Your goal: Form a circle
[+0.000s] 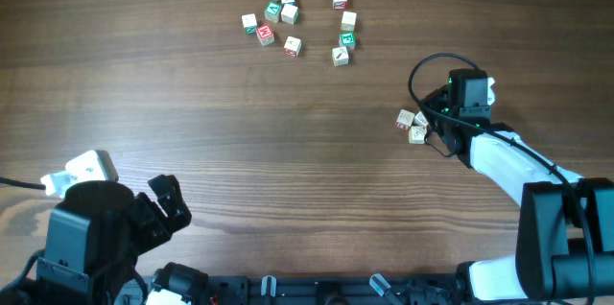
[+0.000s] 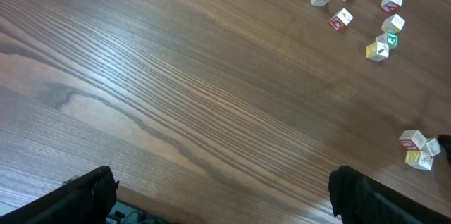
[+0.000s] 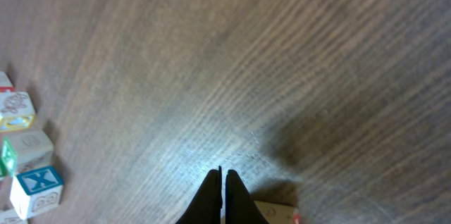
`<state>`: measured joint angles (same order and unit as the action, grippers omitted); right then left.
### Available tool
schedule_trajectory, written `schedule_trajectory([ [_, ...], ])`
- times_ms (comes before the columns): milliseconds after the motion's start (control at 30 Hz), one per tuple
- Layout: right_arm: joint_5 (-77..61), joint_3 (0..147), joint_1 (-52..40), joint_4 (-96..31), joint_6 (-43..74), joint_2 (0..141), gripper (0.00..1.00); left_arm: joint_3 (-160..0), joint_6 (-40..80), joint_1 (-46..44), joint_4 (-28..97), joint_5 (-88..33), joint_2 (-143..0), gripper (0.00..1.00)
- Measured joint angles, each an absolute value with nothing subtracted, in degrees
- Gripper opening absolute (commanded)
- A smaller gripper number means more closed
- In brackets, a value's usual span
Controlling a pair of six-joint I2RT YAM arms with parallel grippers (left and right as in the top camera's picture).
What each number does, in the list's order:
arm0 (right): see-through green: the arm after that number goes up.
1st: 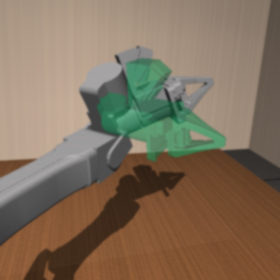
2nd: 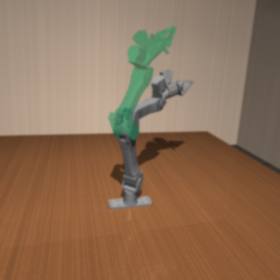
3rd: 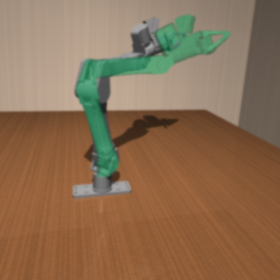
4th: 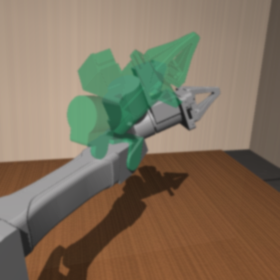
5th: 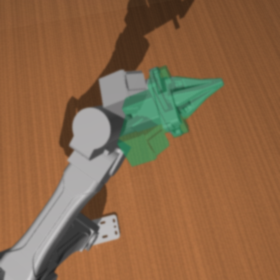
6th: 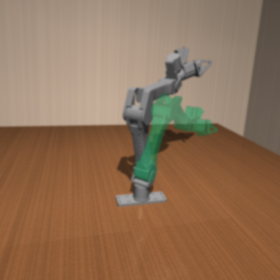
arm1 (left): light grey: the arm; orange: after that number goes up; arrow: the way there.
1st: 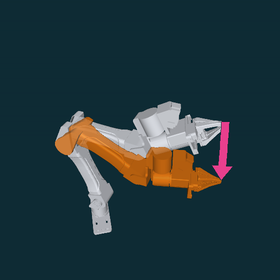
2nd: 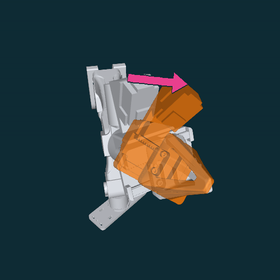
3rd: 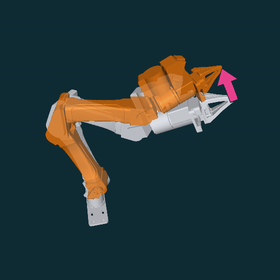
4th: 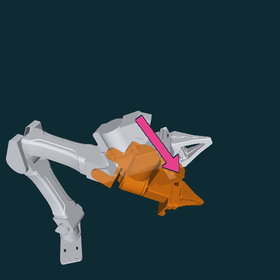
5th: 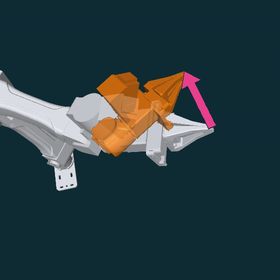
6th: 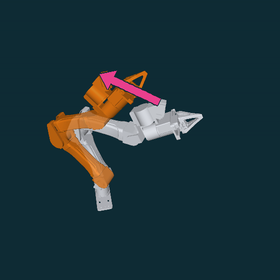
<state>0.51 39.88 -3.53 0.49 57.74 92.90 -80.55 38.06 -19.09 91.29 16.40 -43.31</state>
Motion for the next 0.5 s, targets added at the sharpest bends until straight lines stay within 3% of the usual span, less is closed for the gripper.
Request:
schedule_trajectory([
  [500, -0.1, 43.7, -3.8, 3.8, 49.5, 92.9, 0.05, -80.6, 38.1, -19.1, 91.3, 16.4, -43.3, 1.00],
])
